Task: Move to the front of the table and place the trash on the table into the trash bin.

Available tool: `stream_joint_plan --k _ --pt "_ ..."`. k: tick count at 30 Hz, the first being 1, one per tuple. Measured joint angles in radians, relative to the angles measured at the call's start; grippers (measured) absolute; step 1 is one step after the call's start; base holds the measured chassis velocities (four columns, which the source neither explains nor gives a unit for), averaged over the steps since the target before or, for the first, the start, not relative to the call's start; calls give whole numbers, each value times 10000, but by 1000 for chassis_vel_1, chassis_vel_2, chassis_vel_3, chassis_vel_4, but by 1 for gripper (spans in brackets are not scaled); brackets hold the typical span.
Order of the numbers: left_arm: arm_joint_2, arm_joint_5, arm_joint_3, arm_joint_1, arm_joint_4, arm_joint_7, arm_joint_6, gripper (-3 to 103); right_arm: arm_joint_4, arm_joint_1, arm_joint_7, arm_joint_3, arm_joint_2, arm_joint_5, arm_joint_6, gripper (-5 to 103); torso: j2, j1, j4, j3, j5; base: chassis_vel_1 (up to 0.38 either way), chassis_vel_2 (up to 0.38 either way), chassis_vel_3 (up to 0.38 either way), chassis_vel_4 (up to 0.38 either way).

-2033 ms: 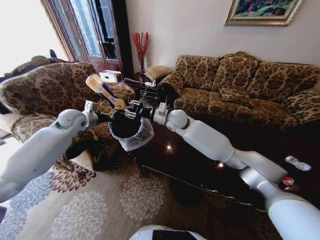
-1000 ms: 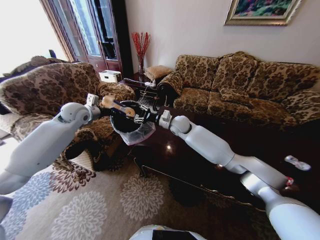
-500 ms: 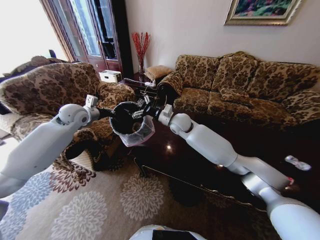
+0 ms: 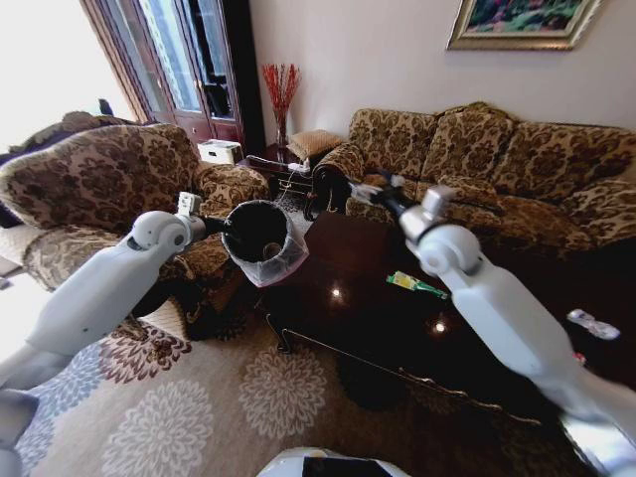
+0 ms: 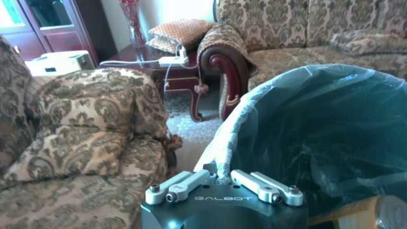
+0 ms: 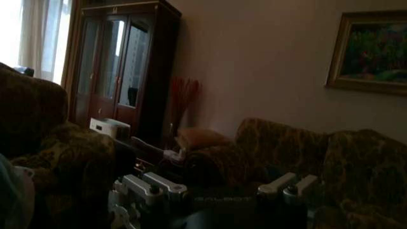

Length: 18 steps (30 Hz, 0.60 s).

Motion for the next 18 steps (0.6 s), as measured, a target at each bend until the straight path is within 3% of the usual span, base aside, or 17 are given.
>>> stream_joint_plan --k 2,6,15,18 --pt "-302 191 -409 488 -262 -203 0 0 -49 -1569 204 1060 242 -405 -362 100 0 -1 3 0 9 0 0 0 0" --pt "-652 645 -682 1036 -735 -330 0 0 -1014 -2604 288 1747 799 -739 -530 100 0 1 5 1 0 0 0 0 0" --pt "-972 1080 -766 1390 -1047 -141 0 0 -5223 -1783 176 1467 1419 -759 28 100 -1 4 7 3 0 0 0 0 0" --pt "-1013 1127 -726 1448 -1030 -46 0 0 -6142 -1328 466 1386 1628 -387 38 100 -1 4 6 3 1 0 0 0 0"
